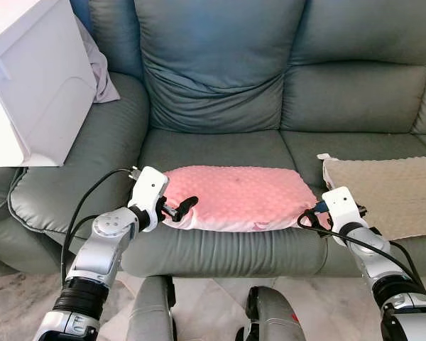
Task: Move the pillow to the sofa
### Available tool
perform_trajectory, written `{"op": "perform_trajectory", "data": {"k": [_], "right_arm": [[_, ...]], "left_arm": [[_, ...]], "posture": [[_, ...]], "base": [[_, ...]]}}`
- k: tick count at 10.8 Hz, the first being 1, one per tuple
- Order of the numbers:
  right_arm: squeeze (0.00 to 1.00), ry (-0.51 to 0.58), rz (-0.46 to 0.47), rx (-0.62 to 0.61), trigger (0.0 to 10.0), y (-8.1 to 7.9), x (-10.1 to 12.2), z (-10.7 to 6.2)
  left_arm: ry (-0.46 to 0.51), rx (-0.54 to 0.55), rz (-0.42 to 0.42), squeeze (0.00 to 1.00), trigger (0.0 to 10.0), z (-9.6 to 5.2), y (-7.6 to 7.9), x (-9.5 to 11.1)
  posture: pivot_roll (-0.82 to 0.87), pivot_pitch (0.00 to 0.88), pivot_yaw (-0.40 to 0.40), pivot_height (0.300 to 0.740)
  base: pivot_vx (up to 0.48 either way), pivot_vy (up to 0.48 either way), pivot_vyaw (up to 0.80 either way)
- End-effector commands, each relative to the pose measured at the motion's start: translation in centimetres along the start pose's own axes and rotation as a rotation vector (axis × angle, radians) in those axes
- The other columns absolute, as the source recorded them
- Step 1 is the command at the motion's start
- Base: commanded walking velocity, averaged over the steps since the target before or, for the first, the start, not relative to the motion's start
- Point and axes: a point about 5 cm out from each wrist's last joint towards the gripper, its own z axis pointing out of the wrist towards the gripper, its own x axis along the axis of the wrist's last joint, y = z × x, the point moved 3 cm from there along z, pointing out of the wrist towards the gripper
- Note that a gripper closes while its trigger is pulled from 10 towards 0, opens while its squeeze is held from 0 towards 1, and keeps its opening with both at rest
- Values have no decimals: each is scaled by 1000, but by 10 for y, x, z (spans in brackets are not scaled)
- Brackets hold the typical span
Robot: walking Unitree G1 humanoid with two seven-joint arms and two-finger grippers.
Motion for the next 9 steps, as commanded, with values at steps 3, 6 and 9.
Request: {"op": "perform_trajectory", "data": {"k": [3, 6, 9], "right_arm": [[1000, 64, 72, 131, 10000, -18, 4, -4], [1000, 264, 205, 479, 10000, -81, 31, -27], [1000, 119, 228, 591, 10000, -84, 10, -44]], "left_arm": [[41, 56, -16, 937, 10000, -11, -13, 1], [89, 141, -42, 796, 10000, -26, -26, 1], [95, 147, -38, 788, 10000, -27, -26, 2]], "posture": [[14, 20, -29, 630], [13, 20, -30, 630], [10, 21, -28, 630]], "base": [[0, 0, 0], [0, 0, 0], [0, 0, 0]]}}
